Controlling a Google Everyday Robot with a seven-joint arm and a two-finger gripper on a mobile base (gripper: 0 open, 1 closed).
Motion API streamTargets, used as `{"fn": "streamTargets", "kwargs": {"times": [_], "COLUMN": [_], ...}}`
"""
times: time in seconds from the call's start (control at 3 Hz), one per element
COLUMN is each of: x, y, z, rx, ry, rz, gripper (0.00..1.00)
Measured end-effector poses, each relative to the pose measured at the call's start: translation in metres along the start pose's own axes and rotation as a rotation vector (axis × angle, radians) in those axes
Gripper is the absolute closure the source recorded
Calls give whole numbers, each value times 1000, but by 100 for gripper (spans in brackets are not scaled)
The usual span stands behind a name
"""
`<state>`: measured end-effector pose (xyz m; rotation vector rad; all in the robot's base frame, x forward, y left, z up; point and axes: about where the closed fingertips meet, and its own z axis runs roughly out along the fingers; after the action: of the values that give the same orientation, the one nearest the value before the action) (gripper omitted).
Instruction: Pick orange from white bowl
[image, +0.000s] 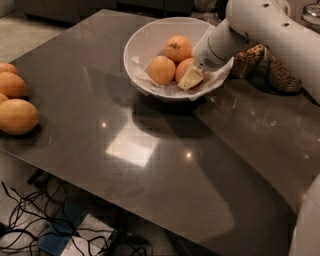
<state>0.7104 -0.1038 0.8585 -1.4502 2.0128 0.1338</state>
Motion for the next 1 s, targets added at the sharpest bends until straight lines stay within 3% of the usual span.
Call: {"fn": "streamTargets", "kwargs": {"times": [0.33,1.0], "x": [-3,-29], "y": [2,16], "z": [-5,-50], "rx": [-12,-63], "ry": [-27,-146], "rz": [-4,-74], "gripper": [99,100]}}
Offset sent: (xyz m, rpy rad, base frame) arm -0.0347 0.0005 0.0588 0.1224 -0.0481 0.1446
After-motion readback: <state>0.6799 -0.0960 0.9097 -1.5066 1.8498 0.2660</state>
